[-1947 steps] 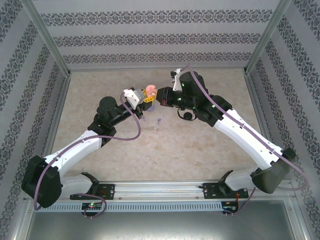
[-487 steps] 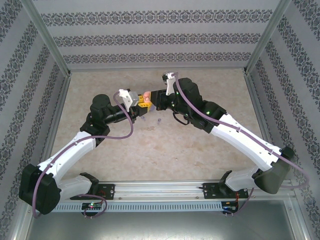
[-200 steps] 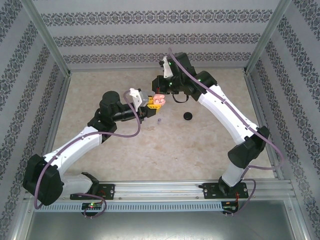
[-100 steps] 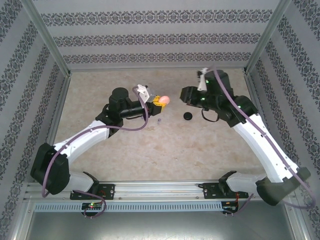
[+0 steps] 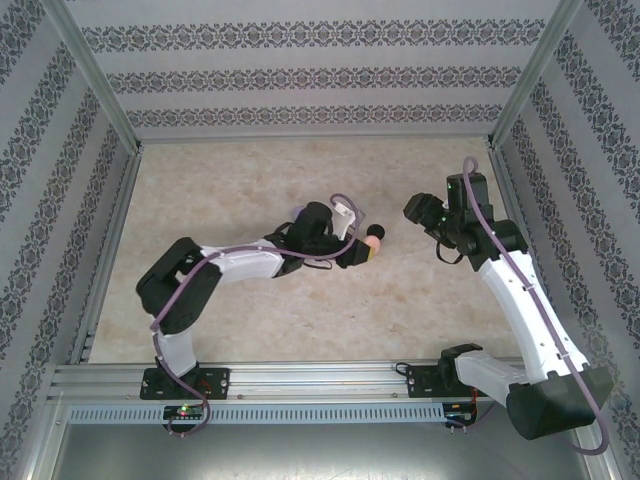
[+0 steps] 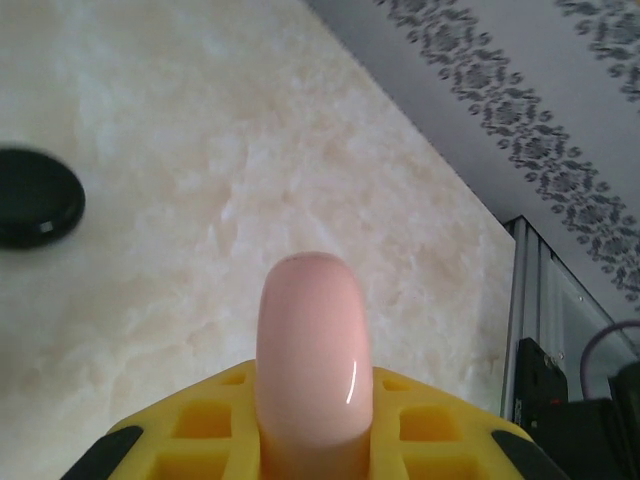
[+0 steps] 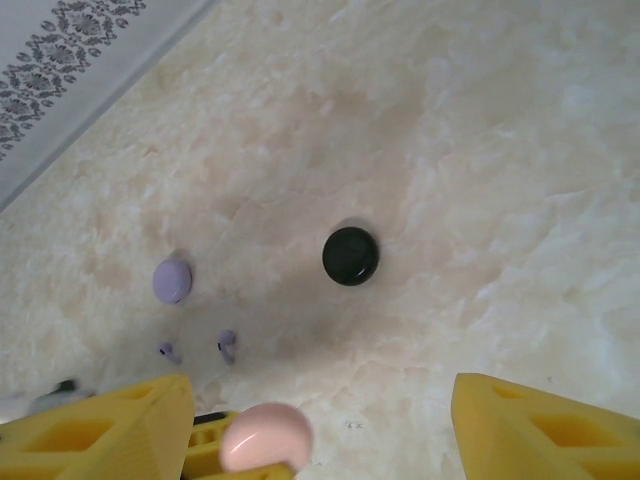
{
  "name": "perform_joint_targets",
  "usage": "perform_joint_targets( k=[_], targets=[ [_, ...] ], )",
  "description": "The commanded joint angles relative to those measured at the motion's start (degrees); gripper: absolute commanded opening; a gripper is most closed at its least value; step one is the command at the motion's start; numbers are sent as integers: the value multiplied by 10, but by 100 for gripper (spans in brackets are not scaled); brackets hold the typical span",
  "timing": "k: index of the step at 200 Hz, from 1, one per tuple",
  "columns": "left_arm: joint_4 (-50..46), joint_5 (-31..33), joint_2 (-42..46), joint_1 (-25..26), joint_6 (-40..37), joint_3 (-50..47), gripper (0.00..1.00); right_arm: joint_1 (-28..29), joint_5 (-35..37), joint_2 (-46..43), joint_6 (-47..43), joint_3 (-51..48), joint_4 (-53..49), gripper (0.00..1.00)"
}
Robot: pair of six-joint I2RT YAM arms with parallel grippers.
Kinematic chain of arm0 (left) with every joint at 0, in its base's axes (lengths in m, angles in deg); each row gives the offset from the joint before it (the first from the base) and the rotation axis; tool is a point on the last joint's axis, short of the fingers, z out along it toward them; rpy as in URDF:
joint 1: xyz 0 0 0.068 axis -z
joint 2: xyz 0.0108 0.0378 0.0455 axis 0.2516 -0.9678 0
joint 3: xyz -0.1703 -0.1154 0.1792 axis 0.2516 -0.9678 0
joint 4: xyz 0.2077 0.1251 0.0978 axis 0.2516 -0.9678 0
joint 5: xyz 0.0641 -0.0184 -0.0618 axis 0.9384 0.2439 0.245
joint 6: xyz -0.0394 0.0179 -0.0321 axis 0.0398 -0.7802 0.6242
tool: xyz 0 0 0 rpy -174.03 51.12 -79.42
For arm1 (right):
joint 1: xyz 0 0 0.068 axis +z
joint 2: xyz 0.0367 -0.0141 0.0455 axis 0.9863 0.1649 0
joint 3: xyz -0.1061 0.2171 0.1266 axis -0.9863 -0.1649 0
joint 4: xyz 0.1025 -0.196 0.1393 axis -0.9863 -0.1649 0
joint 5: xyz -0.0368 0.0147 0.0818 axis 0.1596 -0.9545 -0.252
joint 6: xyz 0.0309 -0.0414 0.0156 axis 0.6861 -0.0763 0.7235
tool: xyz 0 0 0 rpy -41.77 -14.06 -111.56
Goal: Insert the wireless bluetooth earbuds into the charging case
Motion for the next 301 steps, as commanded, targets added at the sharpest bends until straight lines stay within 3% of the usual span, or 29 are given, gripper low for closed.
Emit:
perform_joint_targets(
  k=[1,50,103,124,189,246,301],
  targets=[
    [43,32,-40,7,119,38,2,-11,-1,-21,-4,-7,5,70],
    [44,18,-133,11,201,103,6,-25,-6,-37,-7,-7,0,71],
    [-125,34,-192,18,204,205,22,-25,-12,-40,-1,-8,3,71],
    [-185,45,-203,19,202,223,24,-25,-13,-38,1,-3,3,71],
    [-364,103,-224,22,143,292,42,-25,-17,-35,6,13,2,74],
    [-421,194,-157,24,68,294,54,-20,-13,-29,1,29,-5,79],
    [-392,266,23,15,-4,227,57,30,18,27,-6,43,2,79]
  ],
)
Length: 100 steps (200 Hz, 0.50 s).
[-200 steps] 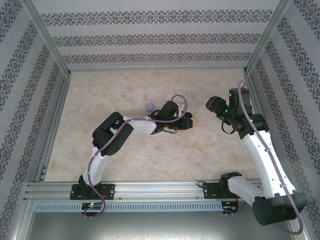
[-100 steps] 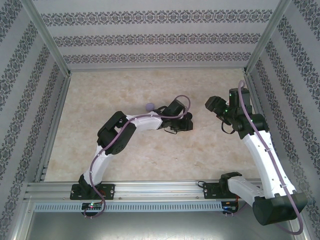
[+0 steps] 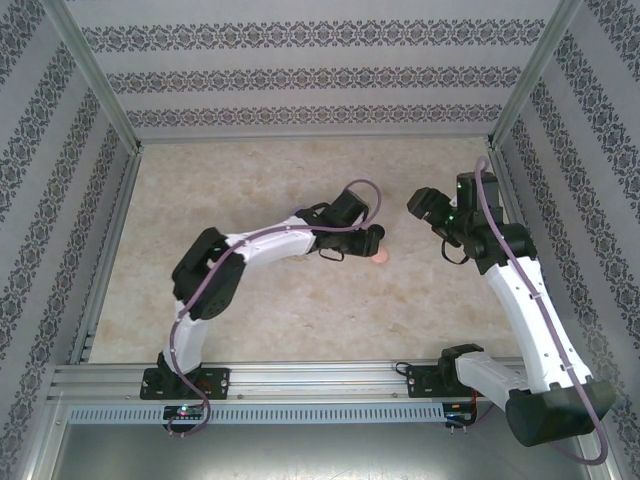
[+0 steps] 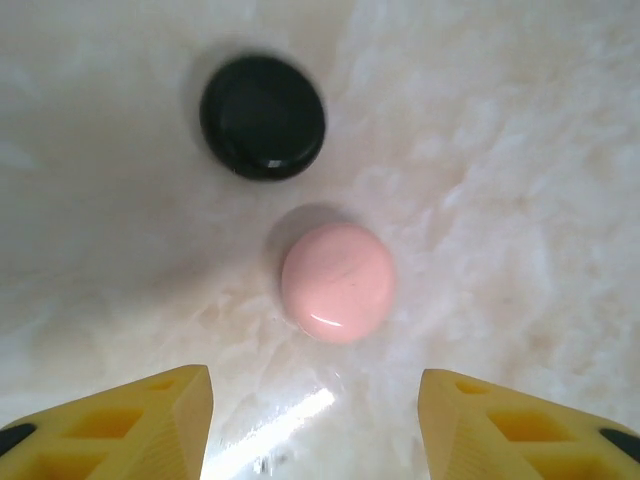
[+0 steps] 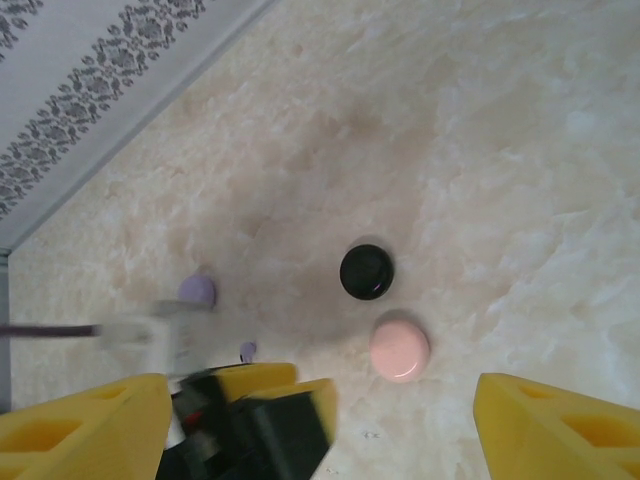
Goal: Insert the wireless bluetooth earbuds into the charging case
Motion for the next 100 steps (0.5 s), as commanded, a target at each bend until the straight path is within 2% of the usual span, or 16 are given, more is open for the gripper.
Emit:
perform_joint_targets(
  k=[1,25,55,100],
  targets=[
    [2,57,100,-7,-57,-26,57,34,25,38,-9,26,4,79],
    [28,81,179,-37,-68,-79,57,88,52,105,-7,56,5,79],
    [76,98,273,-99,-75,-161,60,155,66,211,-14,117,11,79],
    [135,101,390,-205,-73,-266,65,215,56,407,-97,279,-31,80]
  ],
)
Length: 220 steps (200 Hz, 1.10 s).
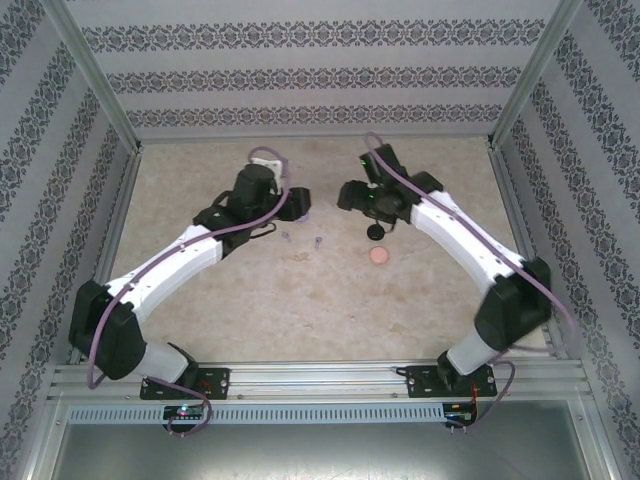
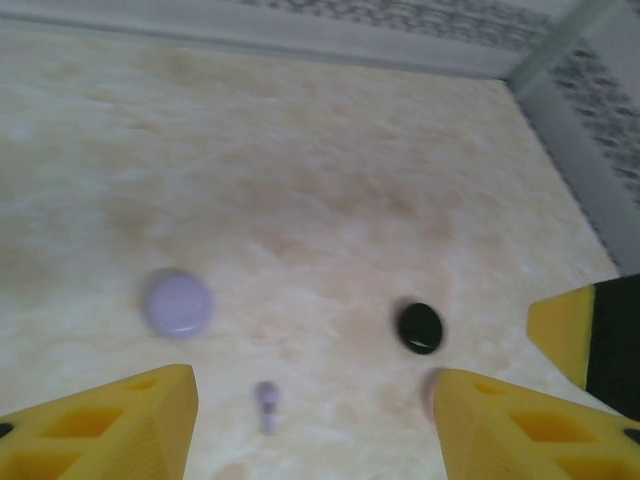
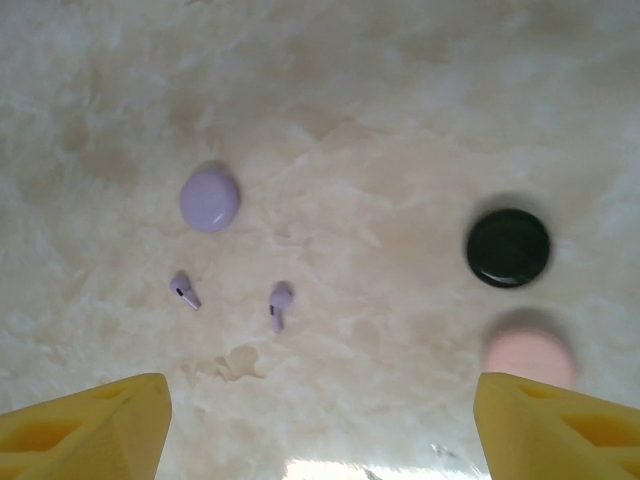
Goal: Insert the wireless bluetooth earbuds into the charging case
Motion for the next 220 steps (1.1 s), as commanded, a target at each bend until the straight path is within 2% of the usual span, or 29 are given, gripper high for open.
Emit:
perform_joint_targets(
  k=[1,33,56,60,69,72,76,81,119,140,165,220],
  targets=[
    [53,14,54,-43,-15,-39,66,22,5,80,-60,78,-29,80],
    [81,-9,106,-103,-9,-80,70,49,-8,206,-114,189,-52,80],
    [102,-26,131,-133,8,-98,76,64,-10,299,-147,288,-96,81],
    [105,-27,135,-137,13,-101,81,67,-6,314,-152,307,-104,81],
    [115,-22,143,-144,22,-109,83,73,3,347,-160,348,-126,81],
    [117,-19,146,-145,25,-111,89,75,7,357,-162,360,-132,81],
    [119,-14,151,-148,28,-113,91,77,11,371,-165,376,-140,81],
    [120,-7,156,-150,31,-116,100,79,19,385,-165,396,-149,81],
    [150,30,190,-168,65,-146,99,87,49,474,-146,502,-185,80],
    [165,21,192,-179,76,-158,99,88,55,506,-133,539,-193,80],
    [156,11,189,-182,63,-157,99,88,54,537,-129,571,-195,79],
    [134,49,182,-190,79,-158,99,88,63,582,-119,612,-201,77]
  ],
)
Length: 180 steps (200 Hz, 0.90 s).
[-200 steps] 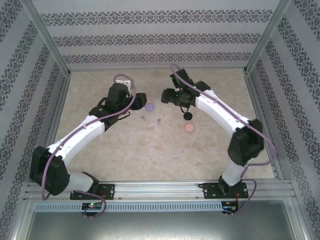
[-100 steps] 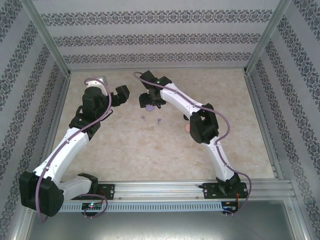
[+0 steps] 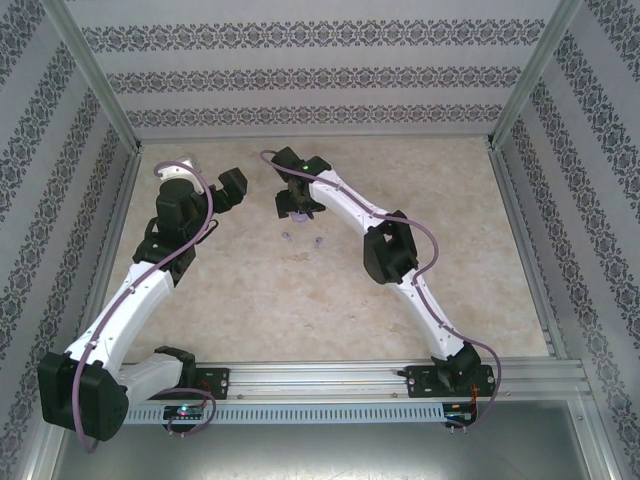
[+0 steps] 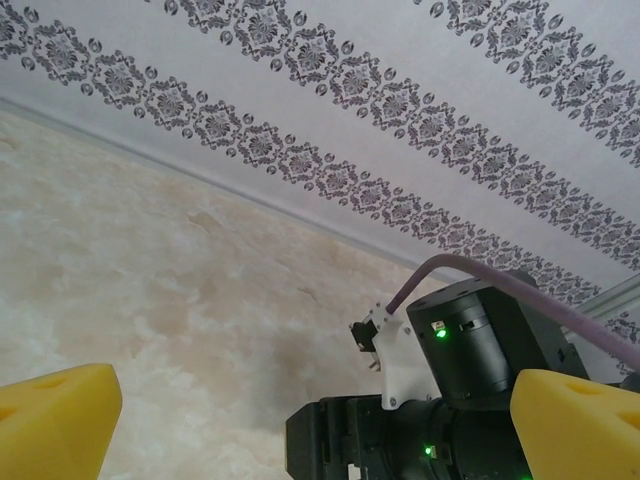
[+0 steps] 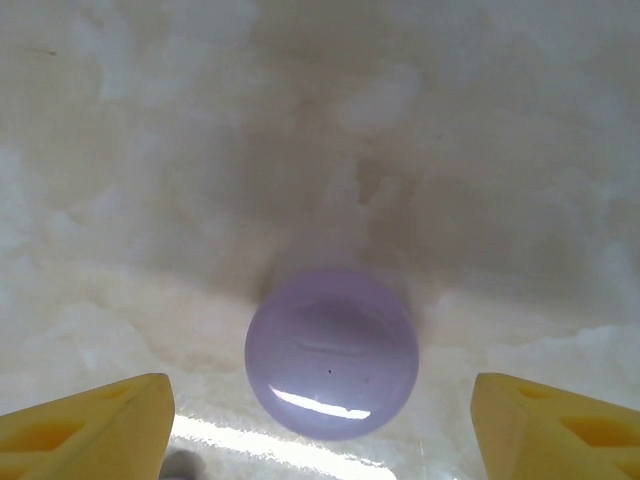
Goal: Insert the wireless bluetooth earbuds into the charging case
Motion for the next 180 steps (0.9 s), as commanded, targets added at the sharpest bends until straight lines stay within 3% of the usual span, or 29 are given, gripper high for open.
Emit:
perform_joint_targets(
  k=[1,99,132,180],
  targets=[
    [6,26,-3,-12,20,-4,99,2,21,22,18,26,-19,77],
    [-64,52,-16,-17,39,21,100,8,34,62,46,48,-20,65],
    [-92,60,-26,-17,54,30,100,9,37,66,49,45,-20,54],
    [-73,16,-33,-17,30,3,99,8,12,44,57,36,-11,28]
  ],
)
